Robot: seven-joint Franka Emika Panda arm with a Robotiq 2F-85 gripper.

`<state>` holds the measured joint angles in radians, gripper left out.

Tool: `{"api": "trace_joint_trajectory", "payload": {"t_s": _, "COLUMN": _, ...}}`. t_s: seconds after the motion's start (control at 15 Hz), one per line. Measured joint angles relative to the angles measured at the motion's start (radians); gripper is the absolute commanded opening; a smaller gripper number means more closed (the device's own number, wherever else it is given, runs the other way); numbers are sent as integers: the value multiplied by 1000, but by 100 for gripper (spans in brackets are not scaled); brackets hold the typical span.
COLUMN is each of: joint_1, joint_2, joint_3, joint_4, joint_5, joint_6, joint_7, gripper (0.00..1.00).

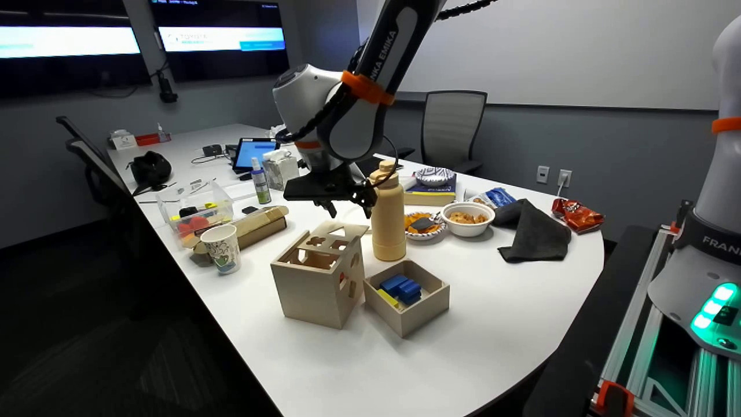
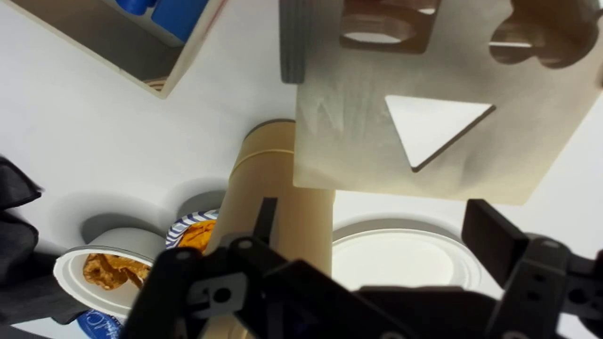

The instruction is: Close the lid of the shape sorter

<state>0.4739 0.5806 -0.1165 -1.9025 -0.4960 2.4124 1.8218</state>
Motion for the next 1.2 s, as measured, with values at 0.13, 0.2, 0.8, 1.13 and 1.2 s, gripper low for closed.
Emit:
{"api": "trace_joint_trajectory", "payload": {"t_s": 0.13, "joint_1": 3, "joint_2": 18, "joint_3": -4, "joint_4": 28, "joint_5": -12, "joint_6": -29, "joint_7": 28, "gripper": 100}}
{"api": "trace_joint_trajectory", "payload": {"t_s": 0.2, "joint_1": 3, "joint_2": 28, "joint_3": -5, "joint_4": 42, "joint_5": -18, "joint_6": -45, "joint_7": 40, "gripper": 100}}
{"api": "trace_joint_trajectory", "payload": {"t_s": 0.8, "joint_1": 3, "joint_2": 127, "joint_3": -9, "joint_4": 160, "joint_5": -32, "joint_6": -149, "joint_7": 88, "gripper": 100}}
{"api": "trace_joint_trajectory", "payload": {"t_s": 1.13, "joint_1": 0, "joint_2": 148, "joint_3": 0, "joint_4": 194, "joint_5": -25, "joint_6": -183, "joint_7": 85, "gripper": 100}}
{"api": "trace_joint_trajectory", "payload": {"t_s": 1.2, "joint_1": -4, "joint_2": 148, "joint_3": 6, "joint_4": 197, "joint_5": -21, "joint_6": -188, "joint_7": 82, "gripper": 100}}
